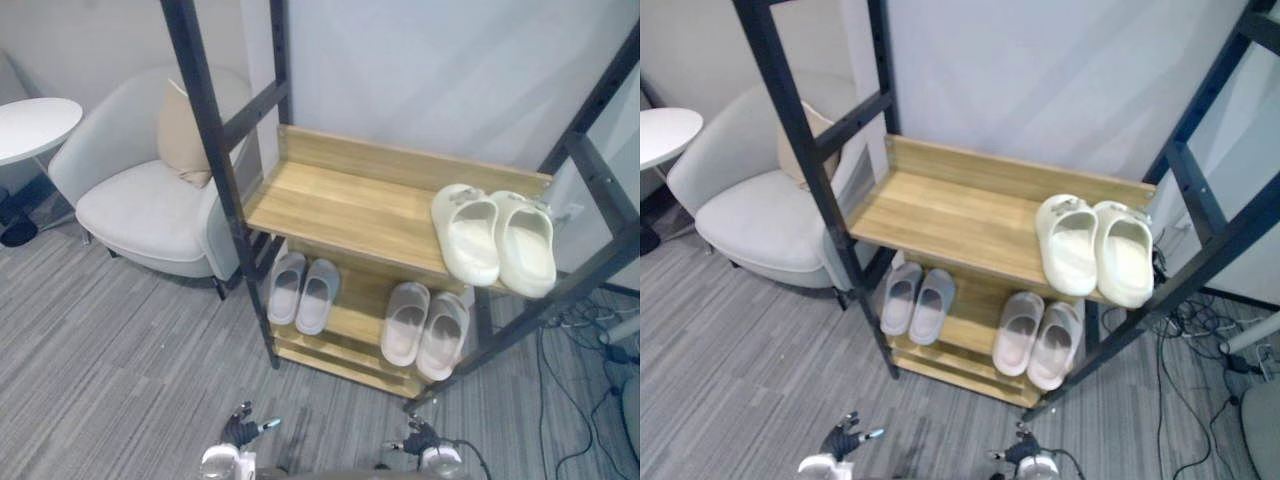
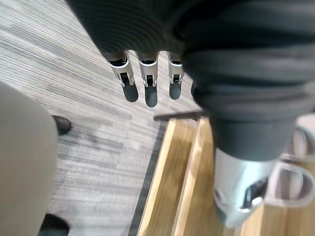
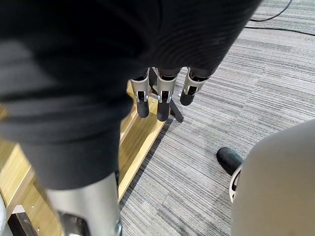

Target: Organize the slippers on the shoe rack

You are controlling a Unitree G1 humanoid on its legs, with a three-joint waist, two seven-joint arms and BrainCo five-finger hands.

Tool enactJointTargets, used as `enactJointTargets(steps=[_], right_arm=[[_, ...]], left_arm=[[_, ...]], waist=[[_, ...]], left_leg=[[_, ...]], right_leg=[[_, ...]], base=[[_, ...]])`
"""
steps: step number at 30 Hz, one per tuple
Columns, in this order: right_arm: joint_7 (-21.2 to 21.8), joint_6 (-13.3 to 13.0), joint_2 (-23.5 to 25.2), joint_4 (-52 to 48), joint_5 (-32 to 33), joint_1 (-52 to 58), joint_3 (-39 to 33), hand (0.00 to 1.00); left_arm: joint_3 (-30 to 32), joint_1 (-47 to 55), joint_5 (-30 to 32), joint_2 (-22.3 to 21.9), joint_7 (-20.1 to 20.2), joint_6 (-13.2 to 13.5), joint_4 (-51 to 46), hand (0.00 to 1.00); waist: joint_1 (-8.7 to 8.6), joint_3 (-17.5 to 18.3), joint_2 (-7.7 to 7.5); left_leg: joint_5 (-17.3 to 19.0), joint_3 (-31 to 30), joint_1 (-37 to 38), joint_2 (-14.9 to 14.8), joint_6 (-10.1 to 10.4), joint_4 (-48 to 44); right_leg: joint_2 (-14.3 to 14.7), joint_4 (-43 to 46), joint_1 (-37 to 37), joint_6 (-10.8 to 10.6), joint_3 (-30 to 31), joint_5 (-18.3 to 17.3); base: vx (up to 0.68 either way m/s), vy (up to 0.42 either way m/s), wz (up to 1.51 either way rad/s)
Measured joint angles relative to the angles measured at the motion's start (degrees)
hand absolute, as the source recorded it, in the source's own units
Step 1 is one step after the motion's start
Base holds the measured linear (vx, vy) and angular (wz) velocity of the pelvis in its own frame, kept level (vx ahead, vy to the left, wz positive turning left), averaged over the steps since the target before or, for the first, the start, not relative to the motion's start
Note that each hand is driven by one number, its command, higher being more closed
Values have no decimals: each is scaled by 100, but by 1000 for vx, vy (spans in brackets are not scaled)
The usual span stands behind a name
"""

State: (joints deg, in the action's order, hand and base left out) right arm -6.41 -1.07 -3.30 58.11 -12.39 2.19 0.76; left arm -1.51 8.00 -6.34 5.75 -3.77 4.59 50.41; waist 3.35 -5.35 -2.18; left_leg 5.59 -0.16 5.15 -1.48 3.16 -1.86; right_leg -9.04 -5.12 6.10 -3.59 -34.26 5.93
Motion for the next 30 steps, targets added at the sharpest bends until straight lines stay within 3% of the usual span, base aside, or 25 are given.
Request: enactJointTargets(steps=[2,4,5,6,8,10,11,12,15,16,20,21,22,23,25,27,28,30], right_arm=[[1,7,-15,35,0,-77,2,0],[10,6,23,24,6,-138,9,0],[15,7,47,17,7,-193,10,0],[22,5,60,-8,7,-256,20,0],[20,1,55,-44,6,-229,110,0],[22,2,56,-45,10,-172,210,0],[21,2,71,-47,122,-111,219,0],[20,3,72,-47,126,-121,219,0],[24,8,112,-44,126,-220,287,0],[25,7,67,-45,125,-376,404,0],[-23,5,44,-50,131,-505,416,0],[-44,5,45,-51,131,-513,395,0],[-62,7,36,-69,129,-528,385,0],[-76,8,22,-68,129,-485,382,0],[-105,20,11,-108,131,-492,375,0],[-102,29,24,-108,173,-496,350,0],[-99,32,41,-108,233,-491,221,0],[-101,23,111,-105,259,-461,166,0]], left_arm=[[46,29,-1,-38,-16,3,-2,0],[42,24,-1,-25,-76,9,-28,0],[37,-8,-2,-11,-106,5,-19,0],[30,-31,-2,14,-109,9,-34,0],[25,-26,0,41,-116,12,-50,0],[30,-20,3,60,-152,12,-115,0],[4,-48,4,91,-198,12,-135,0],[3,-49,-1,92,-211,12,-134,0],[-18,-96,-7,72,-267,16,-136,0],[-18,-173,-4,18,-298,17,-47,0],[-18,-286,-53,-52,-367,23,104,0],[-21,-298,-50,-60,-367,30,100,0],[-13,-300,-51,-46,-370,46,103,0],[9,-357,-44,-60,-374,63,115,0],[-1,-400,-24,-93,-371,16,205,0],[-5,-410,1,-104,-370,24,202,0],[34,-430,1,-93,-369,60,193,0],[142,-443,6,-80,-366,44,217,0]], waist=[[36,-52,55],[14,-139,24],[8,-199,-18],[-8,-266,-49],[-23,-281,-65],[-2,-244,-141],[-8,-216,-204],[1,-209,-229],[42,-259,-188],[80,-315,-51],[66,-423,177],[50,-427,177],[-3,-448,163],[-20,-476,159],[-26,-482,286],[-23,-531,343],[-10,-544,264],[-92,-525,80]], left_leg=[[39,61,-25,-35,-5,-37],[91,40,-22,0,-34,-75],[124,-15,-17,49,-46,-147],[156,-204,-43,126,-47,-281],[153,-531,-98,189,-43,-343],[120,-889,-235,263,-7,-385],[53,-1278,-445,387,48,-517],[35,-1329,-477,398,60,-518],[-100,-1702,-767,440,193,-499],[-234,-1892,-970,346,295,-445],[-509,-2061,-1275,154,412,-427],[-792,-1739,-1450,165,270,-409],[-951,-658,-1524,62,-204,-271],[-740,48,-1573,-25,-265,-463],[82,2196,-1811,-435,-689,-1723],[128,2304,-1806,-342,-689,-1758],[346,2399,-1795,-146,-851,-1572],[676,3025,-1646,-259,-953,-1750]], right_leg=[[-114,515,-239,-7,59,-269],[-515,1811,-709,-6,241,-802],[-716,2548,-985,-22,578,-978],[-780,3292,-1288,-10,1377,-1025],[-672,3558,-1356,9,2176,-1092],[-572,3579,-1321,8,2746,-1258],[-544,3381,-1187,2,3043,-1518],[-531,3309,-1156,5,3089,-1562],[-514,2133,-624,-294,2863,-1789],[-382,1643,-471,-446,2624,-1701],[-145,1404,-382,-311,2128,-1559],[-178,1377,-384,-268,1895,-1532],[-272,1295,-407,-190,1586,-1455],[-270,1282,-408,-179,1469,-1441],[-316,1470,-354,-236,1027,-1516],[-359,1606,-237,-320,841,-1740],[-481,1533,-141,-406,607,-1806],[-620,1246,-35,-402,531,-1821]], base=[[22,21,-11],[-5,2,5],[-33,1,38],[-35,-1,58],[0,-53,90],[21,-157,120],[31,-192,118],[19,-189,130],[-41,-181,67],[-63,-200,52],[-93,-127,69],[-110,-53,99],[-125,-4,99],[-96,23,99],[-61,51,95],[-67,95,98],[-92,140,101],[-10,167,99]])
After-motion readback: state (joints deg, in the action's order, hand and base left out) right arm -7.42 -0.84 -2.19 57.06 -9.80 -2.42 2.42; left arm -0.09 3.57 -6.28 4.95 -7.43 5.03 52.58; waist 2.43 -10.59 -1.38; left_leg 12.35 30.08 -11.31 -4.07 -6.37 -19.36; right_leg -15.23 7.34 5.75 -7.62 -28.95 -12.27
